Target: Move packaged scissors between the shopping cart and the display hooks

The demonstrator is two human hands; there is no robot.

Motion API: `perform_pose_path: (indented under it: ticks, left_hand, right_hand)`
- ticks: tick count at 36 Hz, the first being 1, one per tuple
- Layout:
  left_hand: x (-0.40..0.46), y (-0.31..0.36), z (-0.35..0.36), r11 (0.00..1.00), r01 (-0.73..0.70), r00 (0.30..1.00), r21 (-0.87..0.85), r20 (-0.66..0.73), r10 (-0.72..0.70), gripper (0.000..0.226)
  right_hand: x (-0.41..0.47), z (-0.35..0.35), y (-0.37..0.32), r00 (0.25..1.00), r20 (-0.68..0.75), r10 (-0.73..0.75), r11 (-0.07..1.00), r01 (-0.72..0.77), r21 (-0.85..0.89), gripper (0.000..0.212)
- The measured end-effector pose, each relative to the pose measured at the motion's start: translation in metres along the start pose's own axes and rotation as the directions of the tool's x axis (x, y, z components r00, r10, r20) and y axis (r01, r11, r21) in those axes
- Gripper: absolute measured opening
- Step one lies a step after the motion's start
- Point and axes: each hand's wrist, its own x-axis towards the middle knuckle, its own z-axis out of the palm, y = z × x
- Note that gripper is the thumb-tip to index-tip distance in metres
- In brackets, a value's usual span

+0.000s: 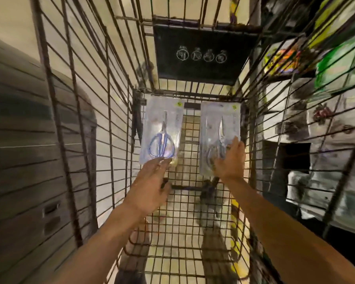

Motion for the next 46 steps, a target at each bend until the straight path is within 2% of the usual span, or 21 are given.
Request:
perform_pose_path:
  ticks: [6,8,13,17,21,26,29,31,35,39,43,46]
  left_hand:
    - [-0.007,-0.001,-0.002,1.000,0.004,1.000,0.022,-0.023,-0.003,0.068]
    - [-0.008,-0.001,-0.003,1.000,0.019,1.000,0.020,-0.003,-0.019,0.068]
    - [-0.009,0.000,-0.005,0.998,0.059,0.998,0.005,0.021,-0.059,0.068]
    - [-0.008,-0.001,-0.005,0.998,0.068,0.997,0.009,0.037,-0.069,0.068]
    - [-0.007,-0.001,-0.007,0.996,0.089,0.994,-0.020,0.063,-0.087,0.069]
    - [-0.007,0.003,-0.010,0.993,0.102,0.991,-0.064,0.091,-0.096,0.070]
    - [-0.009,0.008,-0.015,0.988,0.113,0.988,-0.108,0.121,-0.100,0.071]
    - [-0.009,0.014,-0.019,0.978,0.122,0.987,-0.171,0.124,-0.102,0.071]
    - [-0.007,0.023,-0.022,0.897,0.200,0.979,-0.395,0.117,-0.167,0.074]
    - [-0.001,0.032,-0.020,0.705,0.258,0.963,-0.660,0.121,-0.240,0.079]
    - [0.002,0.036,-0.020,0.572,0.262,0.955,-0.777,0.125,-0.268,0.090]
    - [0.003,0.040,-0.025,0.532,0.253,0.948,-0.808,0.096,-0.304,0.093]
  right_hand:
    - [0.004,0.003,0.000,0.995,-0.085,0.049,0.999,-0.048,0.010,0.115]
    - [0.008,0.001,-0.003,0.990,-0.101,0.103,0.994,-0.099,0.039,0.116]
    - [0.001,-0.001,-0.010,0.986,-0.137,0.093,0.995,-0.088,0.046,0.111]
    - [-0.008,-0.001,-0.013,0.989,-0.081,0.122,0.953,-0.094,0.288,0.093]
    - [-0.025,0.000,-0.010,0.993,-0.006,0.119,0.929,-0.109,0.355,0.083]
    - [-0.050,-0.009,-0.007,0.999,0.033,0.028,0.871,-0.041,0.490,0.061]
    - [-0.070,-0.019,-0.005,0.991,0.136,0.014,0.808,-0.091,0.583,0.068]
    - [-0.082,-0.024,-0.005,0.988,0.156,-0.004,0.779,-0.095,0.620,0.076]
    - [-0.107,-0.029,-0.015,0.978,0.204,-0.033,0.685,-0.126,0.717,0.085]
    - [-0.129,-0.035,-0.030,0.964,0.260,-0.061,0.631,-0.165,0.758,0.081]
    - [-0.134,-0.031,-0.037,0.940,0.324,-0.103,0.602,-0.200,0.773,0.076]
    - [-0.127,-0.034,-0.041,0.935,0.341,-0.095,0.605,-0.218,0.766,0.076]
